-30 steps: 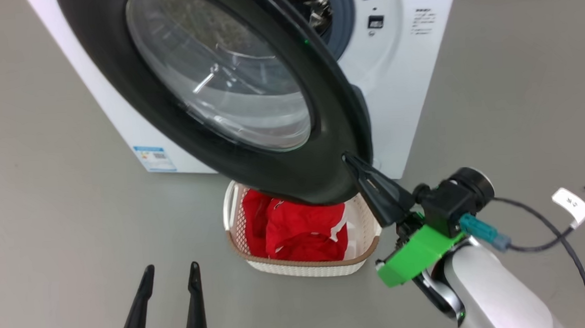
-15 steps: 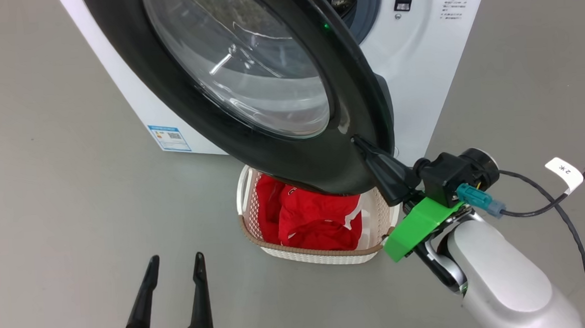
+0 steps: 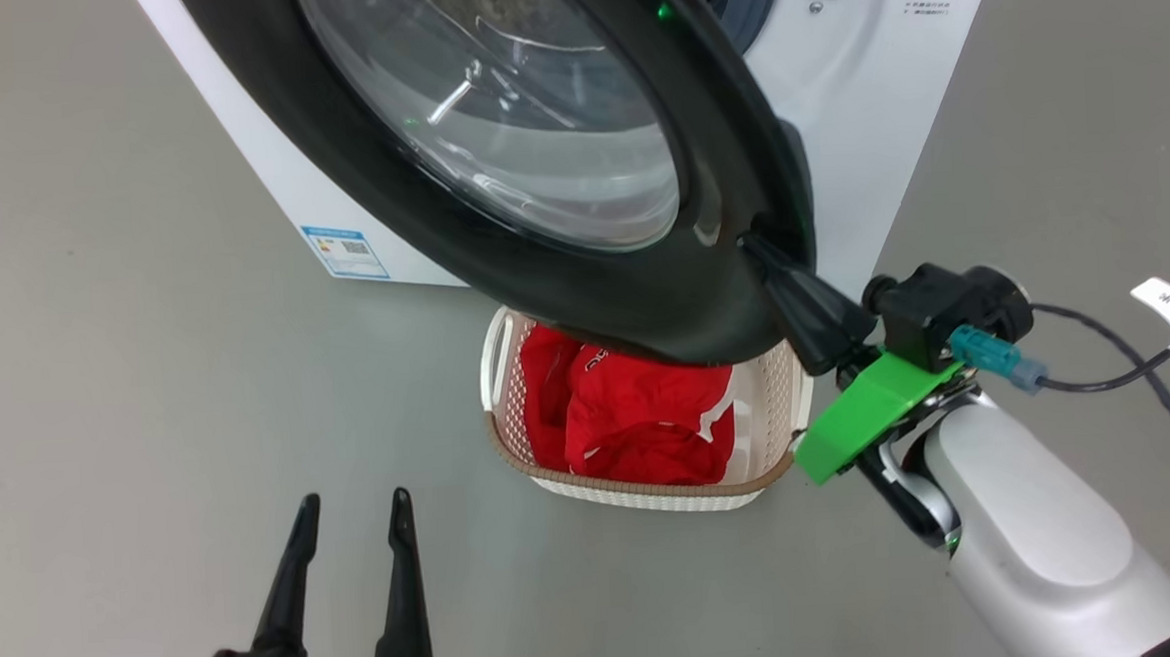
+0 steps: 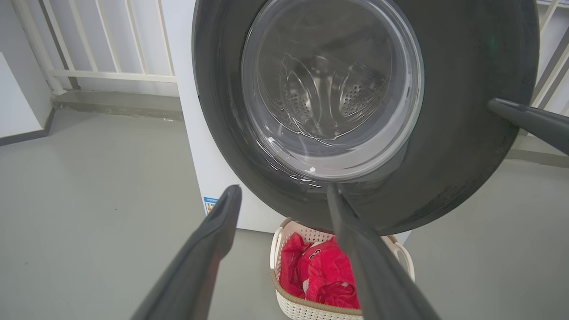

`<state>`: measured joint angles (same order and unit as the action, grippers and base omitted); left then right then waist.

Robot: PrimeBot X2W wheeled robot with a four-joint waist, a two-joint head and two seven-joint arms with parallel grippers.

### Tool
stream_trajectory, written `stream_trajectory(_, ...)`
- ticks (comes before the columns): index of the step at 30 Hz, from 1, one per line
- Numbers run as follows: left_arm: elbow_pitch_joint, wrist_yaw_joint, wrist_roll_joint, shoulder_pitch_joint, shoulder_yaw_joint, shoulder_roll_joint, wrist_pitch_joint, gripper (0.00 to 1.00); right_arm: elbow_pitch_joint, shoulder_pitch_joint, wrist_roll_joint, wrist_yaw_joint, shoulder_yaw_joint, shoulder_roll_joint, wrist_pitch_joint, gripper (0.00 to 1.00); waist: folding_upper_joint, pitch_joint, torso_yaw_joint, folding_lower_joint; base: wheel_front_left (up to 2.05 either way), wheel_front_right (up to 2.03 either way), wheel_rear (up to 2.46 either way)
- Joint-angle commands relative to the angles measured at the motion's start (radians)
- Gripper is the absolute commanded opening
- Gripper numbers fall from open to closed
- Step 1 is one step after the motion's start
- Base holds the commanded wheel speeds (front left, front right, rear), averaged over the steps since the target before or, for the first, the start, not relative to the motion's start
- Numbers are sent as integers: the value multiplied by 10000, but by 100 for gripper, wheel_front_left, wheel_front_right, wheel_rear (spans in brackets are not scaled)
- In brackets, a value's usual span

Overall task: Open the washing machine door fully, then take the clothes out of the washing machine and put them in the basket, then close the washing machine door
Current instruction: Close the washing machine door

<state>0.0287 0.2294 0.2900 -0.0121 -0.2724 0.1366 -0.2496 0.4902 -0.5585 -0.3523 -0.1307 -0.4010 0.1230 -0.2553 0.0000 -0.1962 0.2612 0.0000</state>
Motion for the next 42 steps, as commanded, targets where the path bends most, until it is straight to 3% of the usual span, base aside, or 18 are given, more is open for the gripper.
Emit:
stream_trajectory(1,214,-3,-121,-388,285,48,-103,100,-160,-280,-73,0,-13,-14,-62,0,0,-49,28,0,0,0,0)
stream_trajectory(42,214,-692,-549,-1532,-100,-821,-122,100,3719,-5472,-1228,0,767,1283,-64,0,0,-1651,986,0,0,0,0)
